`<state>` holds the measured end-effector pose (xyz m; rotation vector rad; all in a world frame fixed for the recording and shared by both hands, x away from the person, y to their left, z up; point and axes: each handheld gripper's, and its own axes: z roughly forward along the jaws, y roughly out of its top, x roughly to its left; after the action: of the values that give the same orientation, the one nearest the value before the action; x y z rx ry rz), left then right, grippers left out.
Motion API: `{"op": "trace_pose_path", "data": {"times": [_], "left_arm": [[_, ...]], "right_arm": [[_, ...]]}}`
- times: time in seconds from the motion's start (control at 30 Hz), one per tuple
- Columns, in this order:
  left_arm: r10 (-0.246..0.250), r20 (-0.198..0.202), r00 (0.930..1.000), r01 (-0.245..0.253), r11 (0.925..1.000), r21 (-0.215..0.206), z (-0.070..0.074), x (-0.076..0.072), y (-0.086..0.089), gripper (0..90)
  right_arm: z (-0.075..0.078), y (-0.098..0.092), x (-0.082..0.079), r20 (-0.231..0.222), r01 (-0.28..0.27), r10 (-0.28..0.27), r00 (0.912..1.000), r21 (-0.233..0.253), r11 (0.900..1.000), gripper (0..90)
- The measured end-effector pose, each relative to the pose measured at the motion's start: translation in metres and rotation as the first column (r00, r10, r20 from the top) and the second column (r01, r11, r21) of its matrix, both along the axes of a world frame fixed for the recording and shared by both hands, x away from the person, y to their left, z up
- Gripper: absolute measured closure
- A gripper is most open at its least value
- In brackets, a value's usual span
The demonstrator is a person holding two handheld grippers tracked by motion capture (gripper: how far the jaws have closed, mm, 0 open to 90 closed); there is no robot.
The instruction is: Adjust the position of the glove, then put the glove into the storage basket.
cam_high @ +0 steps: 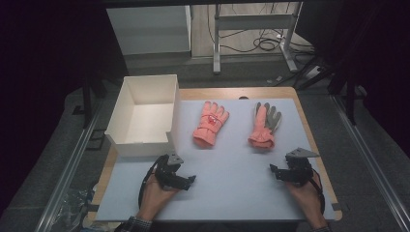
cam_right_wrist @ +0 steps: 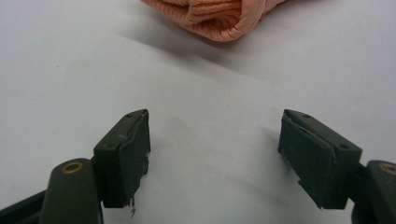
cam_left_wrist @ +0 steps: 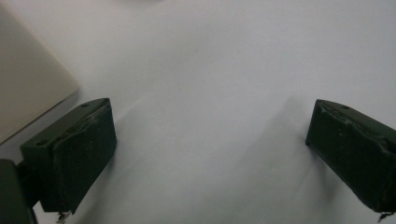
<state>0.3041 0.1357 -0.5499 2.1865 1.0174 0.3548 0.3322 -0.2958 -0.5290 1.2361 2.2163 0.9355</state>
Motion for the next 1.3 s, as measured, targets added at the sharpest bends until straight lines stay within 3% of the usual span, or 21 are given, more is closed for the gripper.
{"op": "trace_pose_path", "data": {"times": [0.6,0.83,1.03,1.3], "left_arm": [[-0.001,-0.001,1.0000,0.001,1.0000,0.000,0.000,0.000,0.000,1.4],[0.002,-0.003,1.0000,-0.002,1.0000,-0.003,0.000,0.000,0.000,1.5],[-0.001,-0.002,1.0000,0.001,1.0000,-0.001,0.000,0.000,0.000,1.5],[-0.001,-0.001,1.0000,0.001,1.0000,0.000,0.000,0.000,0.000,1.5]], "right_arm": [[0.001,-0.001,0.000,-0.006,-0.010,0.010,0.9999,0.002,1.000,24.6],[0.003,-0.002,0.002,-0.016,0.002,-0.002,0.9999,0.051,0.999,24.7],[0.013,-0.001,0.005,0.006,0.004,-0.004,1.0000,0.047,0.999,24.8],[0.020,-0.001,0.015,0.005,0.007,-0.008,1.0000,0.040,0.999,26.8]]}}
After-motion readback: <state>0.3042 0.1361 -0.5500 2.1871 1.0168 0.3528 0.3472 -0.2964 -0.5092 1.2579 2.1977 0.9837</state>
